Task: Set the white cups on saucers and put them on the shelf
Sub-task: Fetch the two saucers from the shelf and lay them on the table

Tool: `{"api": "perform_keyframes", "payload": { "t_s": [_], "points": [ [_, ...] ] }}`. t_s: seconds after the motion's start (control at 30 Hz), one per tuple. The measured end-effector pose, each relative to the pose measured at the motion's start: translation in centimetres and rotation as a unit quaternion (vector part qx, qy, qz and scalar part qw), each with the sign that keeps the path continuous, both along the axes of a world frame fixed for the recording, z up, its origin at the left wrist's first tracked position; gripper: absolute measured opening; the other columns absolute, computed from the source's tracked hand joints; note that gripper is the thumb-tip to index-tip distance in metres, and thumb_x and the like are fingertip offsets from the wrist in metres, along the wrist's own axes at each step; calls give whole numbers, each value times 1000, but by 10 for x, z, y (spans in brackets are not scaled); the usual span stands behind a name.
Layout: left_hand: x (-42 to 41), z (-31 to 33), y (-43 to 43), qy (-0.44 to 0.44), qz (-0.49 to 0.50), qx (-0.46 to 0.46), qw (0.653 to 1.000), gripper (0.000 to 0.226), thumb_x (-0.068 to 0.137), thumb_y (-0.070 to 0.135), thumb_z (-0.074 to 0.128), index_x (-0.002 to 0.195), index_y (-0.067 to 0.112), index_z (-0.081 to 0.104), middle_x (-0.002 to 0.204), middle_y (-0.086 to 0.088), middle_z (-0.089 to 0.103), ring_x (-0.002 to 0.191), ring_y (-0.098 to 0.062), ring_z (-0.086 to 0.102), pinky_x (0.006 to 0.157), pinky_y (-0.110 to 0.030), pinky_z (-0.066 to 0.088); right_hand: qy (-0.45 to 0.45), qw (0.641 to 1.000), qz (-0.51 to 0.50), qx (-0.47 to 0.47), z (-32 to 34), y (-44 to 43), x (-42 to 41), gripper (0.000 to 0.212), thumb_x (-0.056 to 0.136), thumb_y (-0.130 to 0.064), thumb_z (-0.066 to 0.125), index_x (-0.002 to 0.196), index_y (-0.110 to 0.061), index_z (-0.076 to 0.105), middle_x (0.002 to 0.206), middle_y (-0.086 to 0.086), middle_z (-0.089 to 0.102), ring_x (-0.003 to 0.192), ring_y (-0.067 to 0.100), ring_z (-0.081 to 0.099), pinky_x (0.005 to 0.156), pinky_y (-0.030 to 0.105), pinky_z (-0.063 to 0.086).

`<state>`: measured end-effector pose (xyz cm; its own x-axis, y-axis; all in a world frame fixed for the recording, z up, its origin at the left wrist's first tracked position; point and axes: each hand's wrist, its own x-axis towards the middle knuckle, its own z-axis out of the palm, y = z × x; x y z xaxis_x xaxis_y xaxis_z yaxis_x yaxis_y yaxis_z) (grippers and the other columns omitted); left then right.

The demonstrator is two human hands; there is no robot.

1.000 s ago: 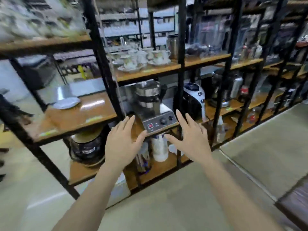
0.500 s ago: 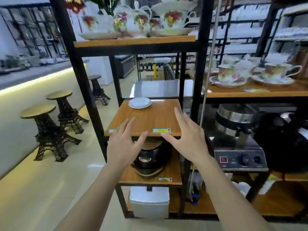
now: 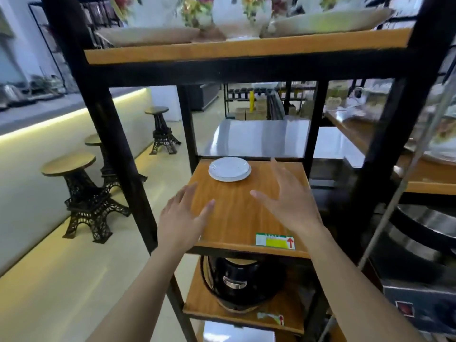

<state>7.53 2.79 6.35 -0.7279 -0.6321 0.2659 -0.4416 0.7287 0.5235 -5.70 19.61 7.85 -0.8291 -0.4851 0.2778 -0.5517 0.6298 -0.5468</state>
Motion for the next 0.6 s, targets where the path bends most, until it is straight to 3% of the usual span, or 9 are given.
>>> {"api": "perform_keyframes", "payload": {
  "t_s": [0.3, 0.43, 0.53, 0.57, 0.6],
  "points": [
    [-91, -10, -91, 21, -41, 59, 997, 67, 90, 55, 44, 146, 23, 30, 151, -3, 38, 138, -24, 35, 109, -39, 31, -65, 996, -55, 29, -19, -88, -81, 86, 81, -65, 47, 150, -33, 6, 159, 0, 20, 145, 25, 19, 114, 51, 21],
    [-125, -5, -114, 35, -52, 158, 986, 64, 91, 50, 48, 145, 20, 32, 150, -4, 39, 135, -24, 38, 105, -38, 33, -176, 981, -65, -50, -25, -116, -109, 86, 82, -55, 57, 150, -25, 14, 158, 0, 22, 144, 23, 25, 111, 44, 29],
    [-147, -1, -120, 98, -37, 398, 911, 48, 94, 37, 51, 135, 17, 40, 128, -4, 53, 105, -19, 54, 81, -29, 42, -245, 959, -96, -108, -35, -133, -127, 83, 82, -51, 60, 148, -19, 21, 156, 3, 27, 141, 26, 31, 109, 43, 32],
    [-153, -2, -122, 109, -29, 473, 874, 41, 94, 37, 51, 129, 18, 42, 126, -4, 53, 102, -18, 53, 81, -29, 43, -282, 945, -109, -128, -39, -138, -133, 84, 82, -51, 60, 148, -18, 21, 155, 5, 29, 139, 27, 33, 111, 44, 33],
    [-159, -7, -126, 109, -24, 529, 841, 50, 93, 40, 51, 136, 16, 39, 133, -6, 49, 111, -20, 50, 88, -33, 42, -324, 926, -118, -154, -43, -143, -139, 86, 82, -51, 60, 149, -17, 20, 155, 7, 30, 138, 29, 35, 111, 46, 33]
  ]
}}
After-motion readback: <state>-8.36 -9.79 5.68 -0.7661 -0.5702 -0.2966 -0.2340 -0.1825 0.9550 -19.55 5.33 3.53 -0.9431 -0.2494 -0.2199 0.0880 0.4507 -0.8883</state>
